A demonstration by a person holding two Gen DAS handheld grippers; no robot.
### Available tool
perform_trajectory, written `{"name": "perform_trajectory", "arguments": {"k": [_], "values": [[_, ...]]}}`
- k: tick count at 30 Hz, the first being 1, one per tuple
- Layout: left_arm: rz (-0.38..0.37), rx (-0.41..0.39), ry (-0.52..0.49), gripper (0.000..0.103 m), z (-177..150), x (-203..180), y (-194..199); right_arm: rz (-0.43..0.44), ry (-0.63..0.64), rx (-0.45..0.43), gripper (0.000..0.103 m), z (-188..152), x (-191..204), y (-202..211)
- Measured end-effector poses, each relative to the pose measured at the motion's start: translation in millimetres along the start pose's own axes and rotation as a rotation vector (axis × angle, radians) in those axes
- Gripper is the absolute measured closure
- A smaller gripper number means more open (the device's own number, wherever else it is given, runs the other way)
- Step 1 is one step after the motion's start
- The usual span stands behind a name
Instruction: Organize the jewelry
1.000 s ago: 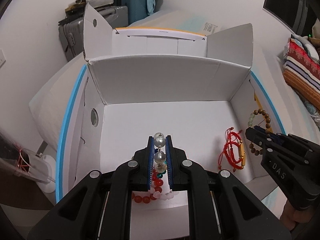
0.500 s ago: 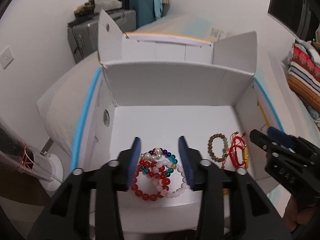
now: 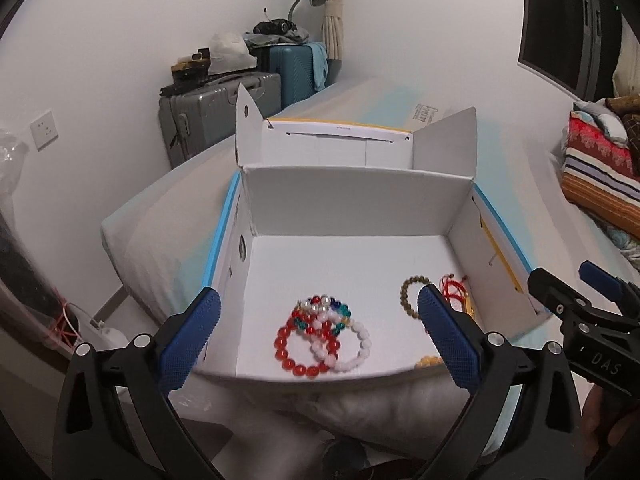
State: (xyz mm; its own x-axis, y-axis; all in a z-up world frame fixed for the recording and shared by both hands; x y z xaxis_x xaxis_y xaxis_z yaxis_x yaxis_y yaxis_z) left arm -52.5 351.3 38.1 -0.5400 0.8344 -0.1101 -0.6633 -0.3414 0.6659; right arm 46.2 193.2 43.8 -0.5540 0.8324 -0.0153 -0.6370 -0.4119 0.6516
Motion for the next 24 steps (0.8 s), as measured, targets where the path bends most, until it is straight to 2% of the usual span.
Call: {"name": "perform_trajectory", "arguments": {"k": [6,12,24], "values": [[-0.044,-0.012,0.008,0.006,-25,2,20,-0.004,0.016,-0.018,0.008,-31,3,16],[-0.077,0.007,-0.016,0.006,-43,-4,23,-0.001,0.007,-0.017,0.008,-45,5,19],[-0.027,-0.001,-0.016,0.006,-48,1,19,-0.021,0.011,-0.006,0.008,-50,7,18]]}}
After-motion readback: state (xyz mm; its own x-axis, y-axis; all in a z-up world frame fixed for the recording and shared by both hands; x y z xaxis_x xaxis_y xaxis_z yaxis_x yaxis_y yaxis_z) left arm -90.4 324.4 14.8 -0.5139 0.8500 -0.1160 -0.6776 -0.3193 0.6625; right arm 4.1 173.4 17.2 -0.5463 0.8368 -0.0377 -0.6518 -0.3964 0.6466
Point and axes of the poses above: each gripper's, at about its wrist camera, not at the fingertips, and y roughly against the way its jaws point, x to its left, z to its top, the point moved 8 cm from there along -y, roughly the way its jaws point, and after that the axes turned 5 degrees about y, right-handed, at the moved point
